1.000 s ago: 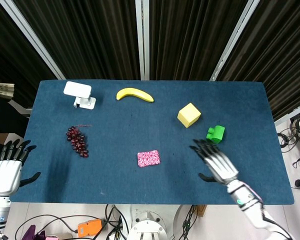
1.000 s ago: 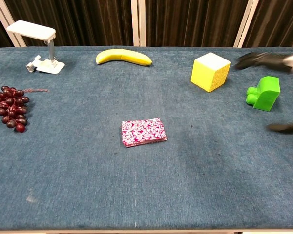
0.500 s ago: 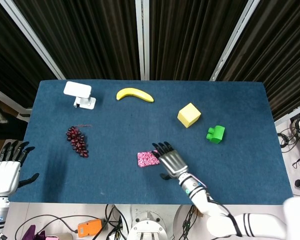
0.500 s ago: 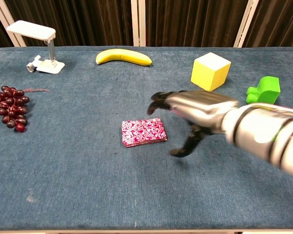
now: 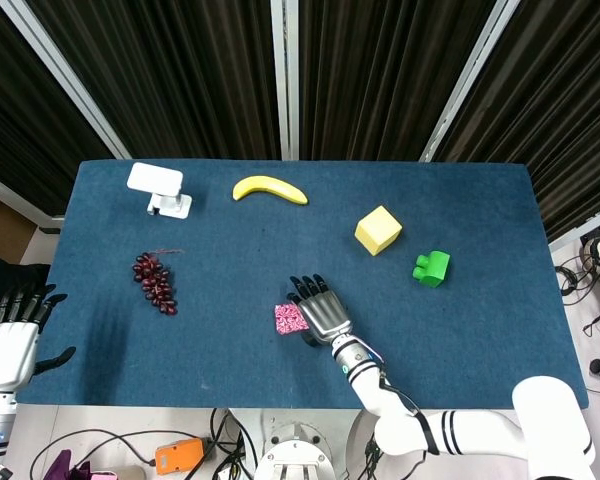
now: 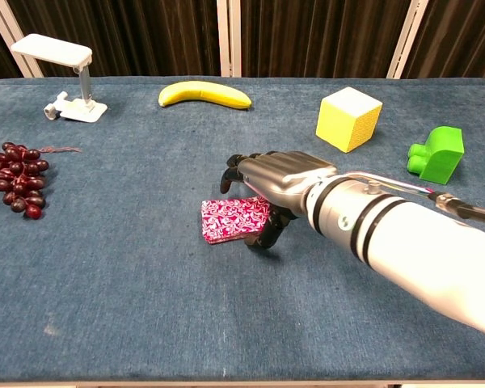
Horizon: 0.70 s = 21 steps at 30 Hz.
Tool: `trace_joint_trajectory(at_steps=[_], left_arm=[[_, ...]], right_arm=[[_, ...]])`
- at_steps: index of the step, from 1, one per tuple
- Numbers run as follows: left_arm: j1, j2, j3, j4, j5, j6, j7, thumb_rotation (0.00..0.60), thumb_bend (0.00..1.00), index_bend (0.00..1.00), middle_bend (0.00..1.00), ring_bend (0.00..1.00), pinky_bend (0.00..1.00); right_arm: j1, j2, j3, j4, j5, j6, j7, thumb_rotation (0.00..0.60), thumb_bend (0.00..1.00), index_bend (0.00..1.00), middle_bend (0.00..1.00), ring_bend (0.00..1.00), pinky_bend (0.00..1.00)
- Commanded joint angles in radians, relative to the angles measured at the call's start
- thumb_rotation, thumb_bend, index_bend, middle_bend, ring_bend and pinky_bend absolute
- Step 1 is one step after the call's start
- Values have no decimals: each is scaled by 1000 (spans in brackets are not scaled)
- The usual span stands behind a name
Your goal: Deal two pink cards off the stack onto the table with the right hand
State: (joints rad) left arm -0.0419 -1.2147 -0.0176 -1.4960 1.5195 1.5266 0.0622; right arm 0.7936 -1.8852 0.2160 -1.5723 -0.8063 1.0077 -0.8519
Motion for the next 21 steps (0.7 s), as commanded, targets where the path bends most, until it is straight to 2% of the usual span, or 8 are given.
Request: trace_joint_trajectory(at_steps=[1,21], left_arm=[[0,-1,0,2,-2,-1,-2,600,67,211,123,17,3],[0,-3,-1,12,-6,-5,-7,600,67,210,122,16,3]], right_arm=[[14,-12,5,14,23,2,-2,600,470,284,49,0,36],[62,25,-11,-18,101,-1,40,600,480,318,49,0,35]])
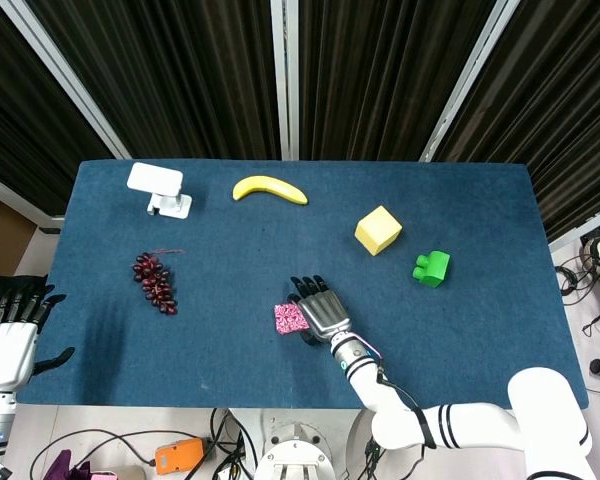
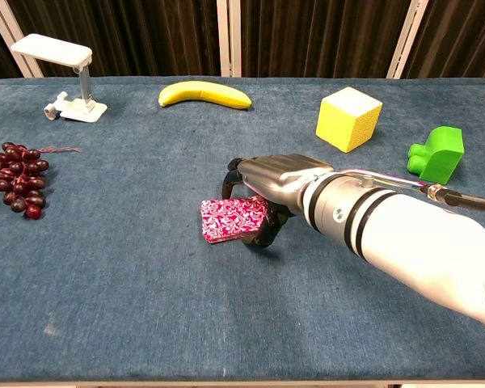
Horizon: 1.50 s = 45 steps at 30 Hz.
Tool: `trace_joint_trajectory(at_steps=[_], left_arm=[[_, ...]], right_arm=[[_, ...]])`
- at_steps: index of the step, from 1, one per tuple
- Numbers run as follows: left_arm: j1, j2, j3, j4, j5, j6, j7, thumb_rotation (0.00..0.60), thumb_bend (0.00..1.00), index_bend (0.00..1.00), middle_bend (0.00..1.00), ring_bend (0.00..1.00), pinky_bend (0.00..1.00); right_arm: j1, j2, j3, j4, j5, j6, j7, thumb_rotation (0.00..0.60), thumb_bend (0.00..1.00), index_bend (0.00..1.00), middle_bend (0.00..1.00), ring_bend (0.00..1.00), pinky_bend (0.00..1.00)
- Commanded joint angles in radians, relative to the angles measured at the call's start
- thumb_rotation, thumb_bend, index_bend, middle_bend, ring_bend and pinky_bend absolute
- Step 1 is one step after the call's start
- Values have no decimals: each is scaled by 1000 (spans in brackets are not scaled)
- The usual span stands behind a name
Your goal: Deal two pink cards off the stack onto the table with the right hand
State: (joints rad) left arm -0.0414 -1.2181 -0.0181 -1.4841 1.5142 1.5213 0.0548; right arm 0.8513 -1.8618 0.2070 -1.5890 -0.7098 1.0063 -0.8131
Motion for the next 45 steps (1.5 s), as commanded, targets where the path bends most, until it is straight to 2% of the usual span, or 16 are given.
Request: trace_joint_trajectory(at_steps=[1,22,25,29,36,45], left_arm=[[0,0,0,0,-1,0,0,600,67,211,122,17,3],[-5,8,-2,-11,-1,-6,11,600,67,210,123,17,3],[-5,8,-2,-13,-2,-5,12,600,67,211,122,17,3],[-4,10,-2,-14,-2,-4,12,600,67,210,122,16,3],[-6,11,-1,-19,-5,-13,19,600,67,210,123,16,3],[-9,18,-2,-38,-11,-19,38,600,67,210,123,16,3]], right_arm=[[6,2,-2,-2,7,1,4,600,488,324,49,0,35],[29,29,-19,-28,-4,28,52,600,519,398,49,0,35],[29,45,-13,-43,-11,35,64,600,520,401,49,0,35],[29,77,19,-45,-2,43,91,600,519,402,49,0,35],[67,90,66,68,79,-3,97,600,519,402,50,0,35],[121,51,71,225,134,-55,88,600,519,376,50,0,28]])
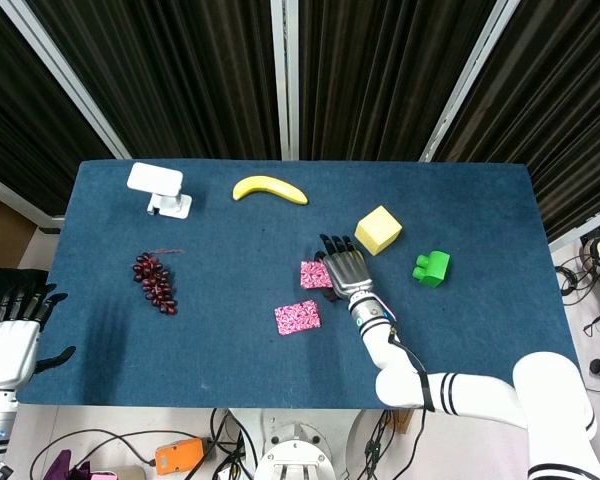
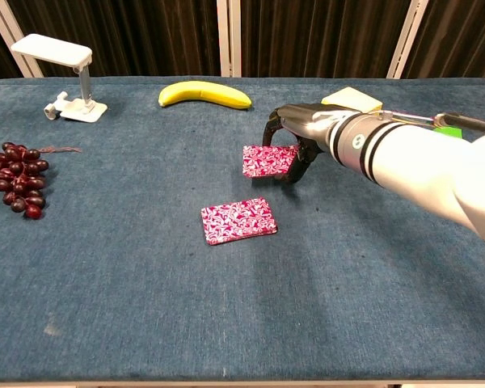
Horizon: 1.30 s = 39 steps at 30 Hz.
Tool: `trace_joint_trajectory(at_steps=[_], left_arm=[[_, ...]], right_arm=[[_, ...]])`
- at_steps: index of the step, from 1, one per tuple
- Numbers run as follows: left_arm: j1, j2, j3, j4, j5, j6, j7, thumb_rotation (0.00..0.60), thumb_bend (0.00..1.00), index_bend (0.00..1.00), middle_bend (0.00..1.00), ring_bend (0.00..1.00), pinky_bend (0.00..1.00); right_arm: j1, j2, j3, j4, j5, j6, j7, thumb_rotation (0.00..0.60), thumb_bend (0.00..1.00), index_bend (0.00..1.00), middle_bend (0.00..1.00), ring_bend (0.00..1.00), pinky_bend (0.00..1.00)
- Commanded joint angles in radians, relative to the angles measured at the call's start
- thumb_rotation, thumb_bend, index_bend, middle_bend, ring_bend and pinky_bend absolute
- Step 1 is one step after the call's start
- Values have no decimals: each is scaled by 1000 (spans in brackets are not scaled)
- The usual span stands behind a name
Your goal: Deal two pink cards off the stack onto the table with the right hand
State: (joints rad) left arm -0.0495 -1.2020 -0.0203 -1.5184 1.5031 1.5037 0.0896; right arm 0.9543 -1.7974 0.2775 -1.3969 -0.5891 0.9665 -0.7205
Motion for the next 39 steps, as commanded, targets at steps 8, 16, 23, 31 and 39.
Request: trace_joint_trajectory(at_steps=[8,16,23,31,39], left_arm=[[-1,3,3,-12,1,-3,10,600,67,210,123,16,3],[3,4,3,-10,6,8,6,600,67,210,123,17,3],[5,-1,4,-3,6,10,0,600,67,210,122,17,3],[6,-4,6,-1,10,12,0,600,67,210,122,17,3],[8,-7,7,7,6,10,-8,600,67,210,122,17,3]], right_arm=[[28,-3,-27,50,30,-40,-17,600,519,278,51,0,9],[4,81,-56,-74,-37,-22,10,600,519,182,51,0,0],[-40,201,-128,-292,-154,-16,44,600,519,263,52,0,0],[-30,145,-181,-284,-166,-10,17,600,519,258,52,0,0],[-15,64,-185,-230,-158,-3,12,600,520,249,52,0,0]])
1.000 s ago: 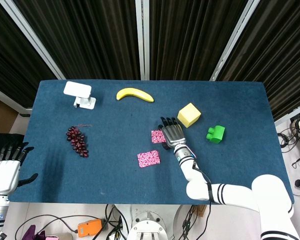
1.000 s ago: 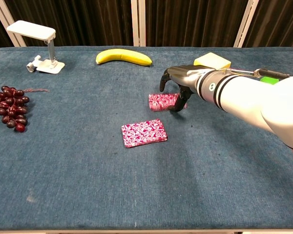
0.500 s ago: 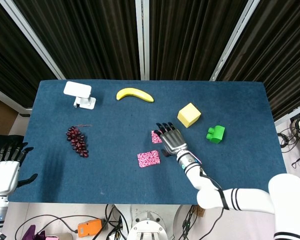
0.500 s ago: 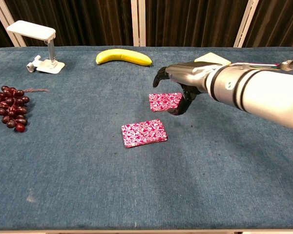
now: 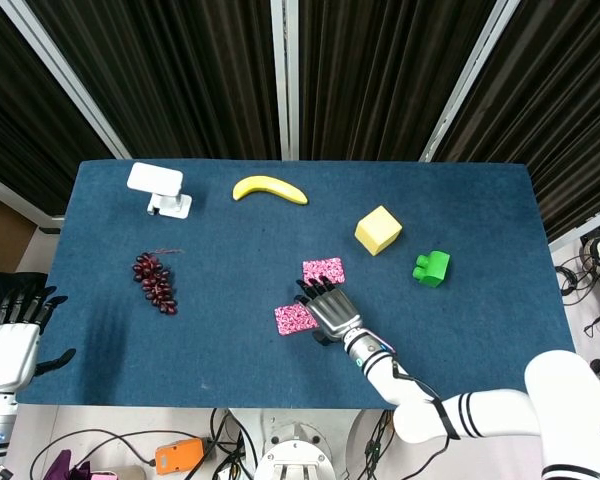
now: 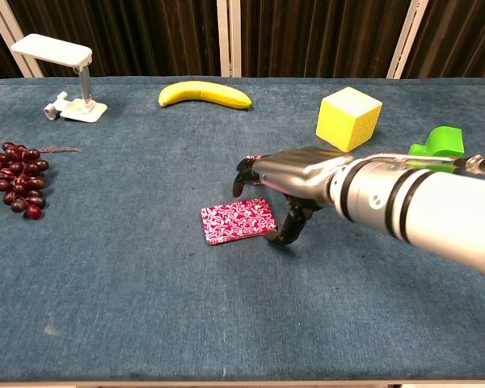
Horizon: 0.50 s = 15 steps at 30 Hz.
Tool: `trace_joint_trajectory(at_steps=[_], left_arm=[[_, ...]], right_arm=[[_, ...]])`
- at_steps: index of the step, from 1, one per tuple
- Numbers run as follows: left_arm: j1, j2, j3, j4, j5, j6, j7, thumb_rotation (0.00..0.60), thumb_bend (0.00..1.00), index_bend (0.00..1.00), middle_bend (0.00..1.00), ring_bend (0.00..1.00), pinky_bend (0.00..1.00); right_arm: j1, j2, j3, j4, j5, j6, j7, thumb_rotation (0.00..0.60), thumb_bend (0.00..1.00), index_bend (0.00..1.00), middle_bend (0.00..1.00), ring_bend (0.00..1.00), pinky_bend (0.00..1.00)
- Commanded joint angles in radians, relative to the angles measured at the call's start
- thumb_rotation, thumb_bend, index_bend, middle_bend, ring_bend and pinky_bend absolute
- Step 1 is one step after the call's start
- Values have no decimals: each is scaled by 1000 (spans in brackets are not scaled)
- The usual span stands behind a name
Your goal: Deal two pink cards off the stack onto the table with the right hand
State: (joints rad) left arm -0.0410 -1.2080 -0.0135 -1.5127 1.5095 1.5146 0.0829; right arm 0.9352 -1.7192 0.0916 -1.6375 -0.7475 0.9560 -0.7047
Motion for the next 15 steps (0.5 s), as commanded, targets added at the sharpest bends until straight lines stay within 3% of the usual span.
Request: trace_joint_trajectory(at_steps=[1,15], left_arm=[[0,-1,0,2,-1,-1,-2,600,67,210,122,17,3],[-1,-4,-1,9,-4,-5,-4,600,67,211,122,17,3]], right_arm=[[7,-22,3,15,4,11,-7,600,520,249,52,0,0],[37,-51,19,37,61,15,-44,600,519,303,52,0,0]])
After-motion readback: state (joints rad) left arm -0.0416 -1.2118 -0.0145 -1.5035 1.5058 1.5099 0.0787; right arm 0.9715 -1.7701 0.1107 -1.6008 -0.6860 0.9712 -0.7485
